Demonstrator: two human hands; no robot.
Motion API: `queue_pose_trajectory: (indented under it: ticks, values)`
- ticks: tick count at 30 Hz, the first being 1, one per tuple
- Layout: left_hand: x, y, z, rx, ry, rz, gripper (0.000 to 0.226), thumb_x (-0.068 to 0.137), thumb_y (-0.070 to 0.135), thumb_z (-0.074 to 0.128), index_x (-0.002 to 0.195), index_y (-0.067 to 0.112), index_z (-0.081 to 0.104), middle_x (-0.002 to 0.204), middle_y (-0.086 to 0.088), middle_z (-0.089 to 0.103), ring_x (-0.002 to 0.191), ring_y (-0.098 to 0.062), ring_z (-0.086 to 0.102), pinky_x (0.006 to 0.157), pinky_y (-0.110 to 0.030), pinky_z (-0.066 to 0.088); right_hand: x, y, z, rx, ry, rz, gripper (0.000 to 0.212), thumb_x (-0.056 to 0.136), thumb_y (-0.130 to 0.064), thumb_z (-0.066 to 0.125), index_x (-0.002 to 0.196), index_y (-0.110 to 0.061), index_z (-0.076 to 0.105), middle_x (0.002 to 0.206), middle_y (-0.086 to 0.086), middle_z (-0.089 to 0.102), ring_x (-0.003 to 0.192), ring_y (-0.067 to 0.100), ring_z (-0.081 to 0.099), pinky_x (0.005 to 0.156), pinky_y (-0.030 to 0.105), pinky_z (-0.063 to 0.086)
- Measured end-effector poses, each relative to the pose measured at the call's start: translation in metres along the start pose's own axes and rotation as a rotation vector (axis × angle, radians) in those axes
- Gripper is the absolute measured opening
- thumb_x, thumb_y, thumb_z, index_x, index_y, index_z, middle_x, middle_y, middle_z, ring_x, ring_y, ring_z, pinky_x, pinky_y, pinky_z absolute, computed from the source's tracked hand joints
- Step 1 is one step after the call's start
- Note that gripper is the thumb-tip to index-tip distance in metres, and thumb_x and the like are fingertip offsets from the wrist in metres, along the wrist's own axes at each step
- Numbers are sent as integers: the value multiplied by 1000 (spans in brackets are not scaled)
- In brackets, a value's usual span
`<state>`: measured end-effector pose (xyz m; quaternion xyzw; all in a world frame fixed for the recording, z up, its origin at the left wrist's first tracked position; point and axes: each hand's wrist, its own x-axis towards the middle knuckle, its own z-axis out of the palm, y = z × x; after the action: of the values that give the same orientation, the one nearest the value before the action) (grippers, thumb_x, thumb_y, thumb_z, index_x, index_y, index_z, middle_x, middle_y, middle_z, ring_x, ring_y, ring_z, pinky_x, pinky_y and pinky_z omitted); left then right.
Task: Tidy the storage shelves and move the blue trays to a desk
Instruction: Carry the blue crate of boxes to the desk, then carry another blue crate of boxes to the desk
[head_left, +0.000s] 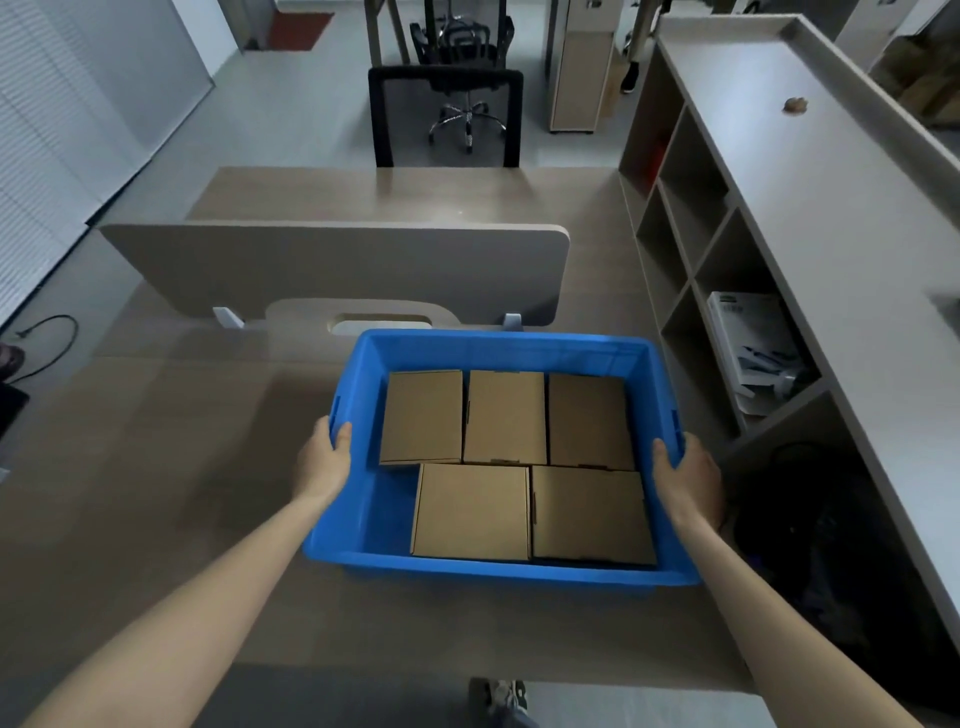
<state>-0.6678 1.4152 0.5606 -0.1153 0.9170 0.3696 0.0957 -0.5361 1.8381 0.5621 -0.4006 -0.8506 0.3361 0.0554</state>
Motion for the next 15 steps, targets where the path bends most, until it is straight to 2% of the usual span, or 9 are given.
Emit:
queue_pose_trajectory:
  ticks: [2,5,7,8,10,12,13,15]
  values:
    - [1,-3,0,-7,24,5,43,103,46,35,134,19,46,98,-4,64,74,-23,63,55,-33,45,-2,-3,0,-29,6,-8,52,99,-45,46,138,-11,47,132,12,58,116,32,58,86,44,50]
    - [-1,-12,-4,-63,29,-41,49,100,53,36,133,20,51,113,-3,63,91,-22,62,69,-35,47,-16,-12,-3,-226,95,-82,51,97,-37,52,139,-9,44,135,15,52,120,35,52,92,49,47]
    - [-15,-26,-12,-113,65,-65,48,98,53,38,124,18,59,112,-5,63,94,-22,60,76,-37,48,-39,-30,-1,-337,185,-285,48,91,-23,60,135,-7,48,132,17,53,119,37,50,94,50,44]
    - [-30,-35,-18,-146,115,-75,42,99,48,41,118,16,62,108,-6,64,95,-23,60,80,-38,49,-57,-43,4,-335,176,-433,44,89,-17,62,130,-7,53,127,16,56,115,35,52,92,48,45]
    - [-72,-69,-31,-229,230,-111,27,100,32,48,107,13,66,99,-7,65,91,-23,61,82,-38,48,-108,-73,24,-227,-41,-681,30,88,-11,62,119,-12,61,113,6,61,99,24,59,79,35,49]
    - [-127,-117,-44,-352,314,-206,17,100,21,53,96,12,66,88,-5,66,80,-16,62,78,-36,48,-167,-99,52,-120,-385,-827,20,92,-13,59,111,-21,63,100,-9,62,79,6,60,64,20,44]
    - [-159,-147,-50,-434,340,-283,16,100,15,54,88,11,64,81,-5,64,72,-13,62,73,-35,48,-197,-111,67,-107,-531,-900,18,93,-15,59,107,-25,63,93,-15,62,70,1,58,60,16,40]
    - [-234,-210,-66,-549,387,-521,24,100,8,51,77,9,59,71,-9,58,62,-18,56,60,-32,46,-254,-132,107,-128,-776,-1048,14,91,-17,59,98,-28,63,78,-18,62,62,2,56,57,11,37]
